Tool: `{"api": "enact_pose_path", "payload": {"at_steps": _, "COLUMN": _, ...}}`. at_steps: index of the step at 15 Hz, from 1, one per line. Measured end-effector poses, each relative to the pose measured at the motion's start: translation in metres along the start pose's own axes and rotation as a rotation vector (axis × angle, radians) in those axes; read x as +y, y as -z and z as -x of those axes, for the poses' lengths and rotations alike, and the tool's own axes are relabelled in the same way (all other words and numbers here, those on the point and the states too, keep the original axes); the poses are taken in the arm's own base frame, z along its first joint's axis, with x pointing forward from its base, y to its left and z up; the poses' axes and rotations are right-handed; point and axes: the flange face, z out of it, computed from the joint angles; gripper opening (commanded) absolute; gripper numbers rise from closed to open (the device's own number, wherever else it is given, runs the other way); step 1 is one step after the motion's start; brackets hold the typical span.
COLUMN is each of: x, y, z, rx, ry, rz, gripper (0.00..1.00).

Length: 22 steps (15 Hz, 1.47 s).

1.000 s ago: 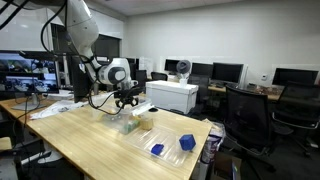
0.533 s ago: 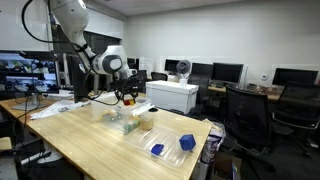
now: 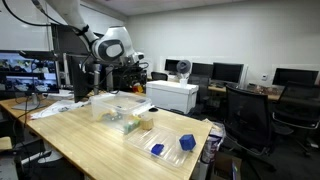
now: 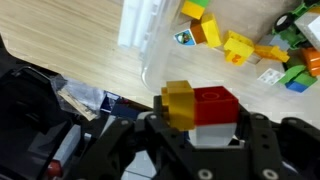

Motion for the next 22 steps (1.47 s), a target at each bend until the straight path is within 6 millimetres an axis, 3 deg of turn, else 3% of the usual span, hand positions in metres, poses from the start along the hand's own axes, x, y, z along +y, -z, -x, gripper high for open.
{"api": "enact_pose_path", "payload": {"at_steps": 3, "x": 0.044, "y": 0.022, "z": 0.015, "rx": 0.042, "ry": -0.153, "rz": 0.034, "gripper": 0.36}}
{"api": "enact_pose_path", "payload": {"at_steps": 5, "x": 0.099, "y": 0.034, "z": 0.047, "rx": 0.048, "ry": -0.299, "rz": 0.083, "gripper": 0.36}}
{"api": "enact_pose_path", "payload": {"at_steps": 6, "x": 0.11, "y": 0.035, "z": 0.056, "rx": 0.043, "ry": -0.323, "rz": 0.094, "gripper": 0.36}}
{"api": "enact_pose_path", "payload": {"at_steps": 8, "x": 0.139, "y": 0.026, "z": 0.088, "rx": 0.01, "ry": -0.425, "rz": 0.119, "gripper": 0.36}}
{"api": "enact_pose_path", "payload": {"at_steps": 11, "x": 0.169, "y": -0.009, "z": 0.136, "rx": -0.069, "ry": -0.562, "rz": 0.135, "gripper": 0.36}}
{"api": "enact_pose_path", "payload": {"at_steps": 14, "x": 0.176, "y": -0.041, "z": 0.154, "rx": -0.117, "ry": -0.632, "rz": 0.127, "gripper": 0.36}}
{"api": "enact_pose_path", "payload": {"at_steps": 22, "x": 0.157, "y": -0.108, "z": 0.154, "rx": -0.263, "ry": -0.645, "rz": 0.02, "gripper": 0.36}}
